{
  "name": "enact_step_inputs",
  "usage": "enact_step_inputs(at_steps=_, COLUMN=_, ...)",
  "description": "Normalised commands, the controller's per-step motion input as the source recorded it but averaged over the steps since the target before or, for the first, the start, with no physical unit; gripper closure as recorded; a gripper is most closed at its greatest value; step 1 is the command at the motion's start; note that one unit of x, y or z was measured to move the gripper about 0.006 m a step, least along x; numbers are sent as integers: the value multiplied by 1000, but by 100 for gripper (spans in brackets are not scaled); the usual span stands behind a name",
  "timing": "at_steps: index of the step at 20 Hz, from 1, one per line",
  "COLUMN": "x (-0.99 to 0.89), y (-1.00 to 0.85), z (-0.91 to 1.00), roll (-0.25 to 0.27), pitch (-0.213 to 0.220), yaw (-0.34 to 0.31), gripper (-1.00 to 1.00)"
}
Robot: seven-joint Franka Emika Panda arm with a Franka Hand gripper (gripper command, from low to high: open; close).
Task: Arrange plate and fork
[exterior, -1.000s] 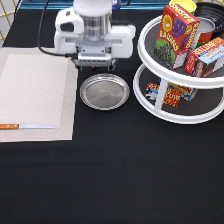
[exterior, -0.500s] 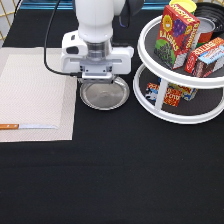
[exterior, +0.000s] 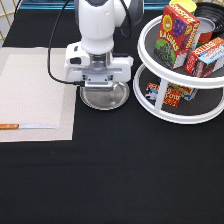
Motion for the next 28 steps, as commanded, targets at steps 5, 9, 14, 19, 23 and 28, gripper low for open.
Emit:
enact_step_inputs(at_steps=5, x=285, y=-15, z=-136, roll=64, pitch=2, yaw=18, gripper=-100)
enact_step_inputs(at_steps=9, x=300, y=-141, z=-90, roll=74, pitch=22, yaw=0, gripper=-100)
enact_step_inputs(at_steps=14, x=208, y=-183, z=-10, roll=22, pitch=41, yaw=0, gripper=-100)
enact_step_inputs(at_steps=19, x=150, y=-315, z=30, roll=0, pitch=62, yaw=0, gripper=-100)
enact_step_inputs(at_steps=23, x=81, y=-445, z=27, roll=-6, pitch=57, yaw=0, gripper=-100)
enact_step_inputs(at_steps=28, x=158, y=-503, z=97, roll=0, pitch=67, yaw=0, gripper=-100)
